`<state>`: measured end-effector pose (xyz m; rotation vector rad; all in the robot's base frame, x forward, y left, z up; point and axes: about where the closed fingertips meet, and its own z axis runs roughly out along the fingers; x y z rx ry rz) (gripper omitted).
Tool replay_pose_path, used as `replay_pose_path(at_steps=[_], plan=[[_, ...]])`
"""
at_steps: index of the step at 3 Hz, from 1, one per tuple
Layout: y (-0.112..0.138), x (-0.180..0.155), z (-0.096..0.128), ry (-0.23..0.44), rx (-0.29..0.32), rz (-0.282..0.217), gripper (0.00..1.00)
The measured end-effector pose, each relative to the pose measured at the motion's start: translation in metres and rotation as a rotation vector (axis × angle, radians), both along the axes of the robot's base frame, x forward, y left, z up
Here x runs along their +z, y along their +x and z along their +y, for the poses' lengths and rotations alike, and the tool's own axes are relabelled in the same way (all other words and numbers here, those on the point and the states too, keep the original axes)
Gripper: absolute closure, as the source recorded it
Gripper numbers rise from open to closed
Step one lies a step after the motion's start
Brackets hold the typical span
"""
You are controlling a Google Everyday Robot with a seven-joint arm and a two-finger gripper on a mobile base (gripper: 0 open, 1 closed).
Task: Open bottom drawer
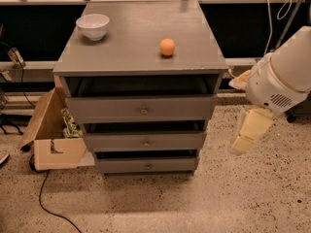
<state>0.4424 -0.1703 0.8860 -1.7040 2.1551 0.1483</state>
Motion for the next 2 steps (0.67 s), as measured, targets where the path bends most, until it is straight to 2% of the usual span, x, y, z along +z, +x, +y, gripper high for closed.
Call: replay_pose_path(at_steps=[1, 2], plan=[[0.002, -0.036, 0.006, 0.014, 0.032, 0.014, 0.00], [0.007, -0.141, 0.027, 0.040, 0.098, 0.060, 0.00]])
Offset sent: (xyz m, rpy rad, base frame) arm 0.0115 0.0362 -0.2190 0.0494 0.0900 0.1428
